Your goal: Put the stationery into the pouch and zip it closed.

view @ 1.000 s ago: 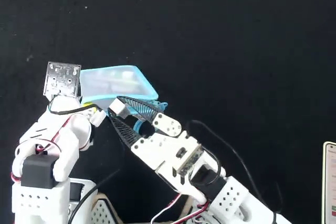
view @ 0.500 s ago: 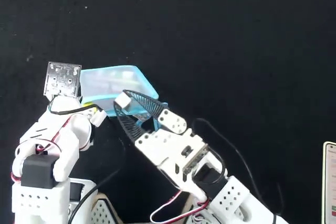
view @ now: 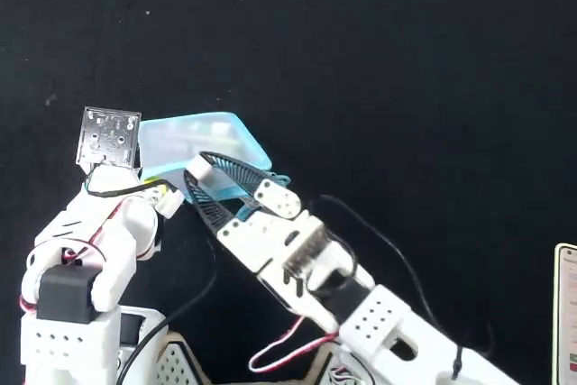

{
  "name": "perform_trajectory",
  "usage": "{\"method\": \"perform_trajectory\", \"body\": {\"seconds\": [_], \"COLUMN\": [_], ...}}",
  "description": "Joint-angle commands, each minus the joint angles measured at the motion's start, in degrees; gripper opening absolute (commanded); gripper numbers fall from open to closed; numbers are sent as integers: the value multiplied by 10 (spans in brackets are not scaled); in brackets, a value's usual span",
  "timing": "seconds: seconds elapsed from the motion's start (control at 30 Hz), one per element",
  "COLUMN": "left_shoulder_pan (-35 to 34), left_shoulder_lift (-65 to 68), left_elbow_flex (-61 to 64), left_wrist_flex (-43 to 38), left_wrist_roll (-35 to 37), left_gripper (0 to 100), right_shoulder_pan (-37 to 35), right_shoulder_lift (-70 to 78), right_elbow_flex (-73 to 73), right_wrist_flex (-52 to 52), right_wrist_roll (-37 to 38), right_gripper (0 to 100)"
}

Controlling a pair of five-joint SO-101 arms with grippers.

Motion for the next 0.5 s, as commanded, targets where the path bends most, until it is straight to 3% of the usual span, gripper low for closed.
{"method": "perform_trajectory", "body": {"seconds": [0.0,0.2,0.47], "left_shoulder_pan": [6,5,5], "left_shoulder_lift": [-4,-4,-4], "left_elbow_flex": [-39,-38,-37], "left_wrist_flex": [3,1,-2], "left_wrist_roll": [4,4,4], "left_gripper": [30,30,30], "right_shoulder_pan": [10,16,53], "right_shoulder_lift": [74,79,-77], "right_elbow_flex": [-58,-44,51], "right_wrist_flex": [-14,-14,-10], "right_wrist_roll": [2,2,2], "right_gripper": [11,11,11]}}
